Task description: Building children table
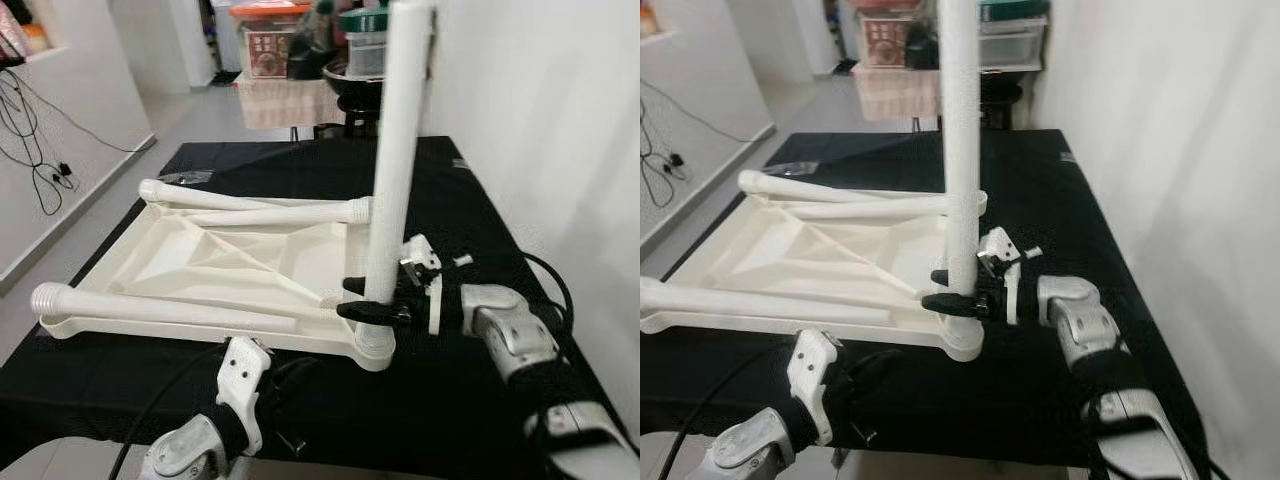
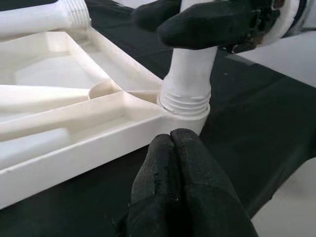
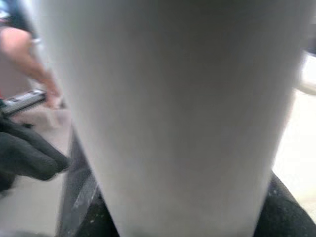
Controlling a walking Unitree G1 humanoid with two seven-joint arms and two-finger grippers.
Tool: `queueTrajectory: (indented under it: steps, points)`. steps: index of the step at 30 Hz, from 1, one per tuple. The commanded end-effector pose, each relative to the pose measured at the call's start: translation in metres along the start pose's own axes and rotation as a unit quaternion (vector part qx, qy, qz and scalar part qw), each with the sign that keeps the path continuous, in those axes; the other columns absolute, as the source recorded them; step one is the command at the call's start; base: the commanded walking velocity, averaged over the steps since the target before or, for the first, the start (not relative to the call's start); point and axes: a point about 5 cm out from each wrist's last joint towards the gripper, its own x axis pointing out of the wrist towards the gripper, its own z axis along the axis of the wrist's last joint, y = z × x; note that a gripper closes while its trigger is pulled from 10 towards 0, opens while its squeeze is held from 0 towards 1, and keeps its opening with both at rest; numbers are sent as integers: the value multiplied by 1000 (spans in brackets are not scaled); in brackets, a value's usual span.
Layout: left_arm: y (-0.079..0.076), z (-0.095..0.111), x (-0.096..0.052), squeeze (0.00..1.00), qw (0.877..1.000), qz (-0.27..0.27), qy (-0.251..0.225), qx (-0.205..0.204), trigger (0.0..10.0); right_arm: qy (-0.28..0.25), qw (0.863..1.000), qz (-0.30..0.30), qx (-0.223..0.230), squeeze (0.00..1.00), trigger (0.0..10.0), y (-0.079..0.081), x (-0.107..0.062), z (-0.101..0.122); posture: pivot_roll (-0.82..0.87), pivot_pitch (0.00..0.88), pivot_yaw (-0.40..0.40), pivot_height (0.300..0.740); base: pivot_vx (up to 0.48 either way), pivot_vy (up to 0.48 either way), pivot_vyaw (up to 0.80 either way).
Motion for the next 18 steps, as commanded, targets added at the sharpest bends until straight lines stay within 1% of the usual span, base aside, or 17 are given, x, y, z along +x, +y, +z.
queueTrajectory:
  steps: [1, 2, 3, 4, 5, 6, 7, 9, 10, 11, 12, 13, 14, 15, 16, 17, 18]
  points:
    - [2, -1, -1, 0, 1000, 6, 2, 2, 10000, 26, 998, -33, 36, 0, 0, -2, -7, -16, -25, 0, 30, 740, 0, 0, 0]
    - [5, -1, -2, 0, 1000, 9, -1, 0, 10000, 33, 989, -135, 39, 0, 0, 2, -3, -24, -27, 0, 32, 740, 0, 0, 0]
    - [7, 0, -3, 0, 1000, 11, -1, 0, 10000, 16, 944, -308, 116, 0, 0, 13, 1, -34, -38, 0, 44, 740, 0, 0, 0]
    - [7, 0, -3, 0, 1000, 11, -1, 0, 10000, 16, 944, -308, 116, 0, 0, 13, 1, -34, -38, 0, 44, 740, 0, 0, 0]
    - [9, 2, -3, 0, 1000, 13, 0, 1, 10000, 33, 922, -347, 167, 0, 0, 40, 7, -45, -40, 0, 47, 740, 0, 0, 0]
    - [12, 3, -3, 0, 1000, 14, 0, 4, 10000, 47, 928, -354, 103, 0, 0, 55, 10, -38, -69, 0, 67, 740, 0, 0, 0]
    - [13, 3, -2, 0, 1000, 15, 1, 7, 10000, 41, 937, -336, 90, 0, 0, 59, 15, -33, -74, 0, 68, 740, 0, 0, 0]
    - [13, 3, -2, 0, 1000, 15, 1, 7, 10000, 41, 937, -336, 90, 0, 0, 59, 15, -33, -74, 0, 68, 740, 0, 0, 0]
    - [14, 4, -1, 0, 1000, 17, 1, 9, 10000, 36, 947, -311, 72, 0, 0, 57, 19, -29, -70, 0, 63, 740, 0, 0, 0]
    - [18, 6, 2, 0, 1000, 26, -1, 10, 10000, 36, 944, -321, 68, 0, 0, 49, 23, -29, -36, 0, 48, 740, 0, 0, 0]
    - [20, 6, 3, 0, 999, 33, -3, 9, 10000, 36, 941, -328, 77, 0, 0, 45, 27, -30, -36, 0, 48, 740, 0, 0, 0]
    - [23, 7, 3, 0, 999, 46, -5, 7, 10000, 33, 939, -335, 74, 0, 7765, 42, 31, -28, -30, 0, 49, 740, 0, 0, 0]
    - [23, 7, 3, 0, 999, 46, -5, 7, 10000, 33, 939, -335, 74, 0, 7765, 42, 31, -28, -30, 0, 49, 740, 0, 0, 0]
    - [25, 7, 2, 0, 999, 54, -7, 6, 10000, 31, 936, -343, 73, 0, 7765, 42, 33, -26, -30, 0, 49, 740, 0, 0, 0]
    - [26, 7, 2, 0, 998, 62, -10, 4, 10000, 20, 940, -331, 79, 0, 10000, 43, 36, -22, -27, 0, 48, 740, 0, 0, 0]
    - [27, 7, 2, 0, 998, 68, -12, 2, 10000, 5, 946, -312, 83, 482, 10000, 45, 39, -14, -24, 0, 46, 740, 0, 0, 0]
    - [27, 7, 2, 0, 998, 68, -12, 2, 10000, 5, 946, -312, 83, 482, 10000, 45, 39, -14, -24, 0, 46, 740, 0, 0, 0]
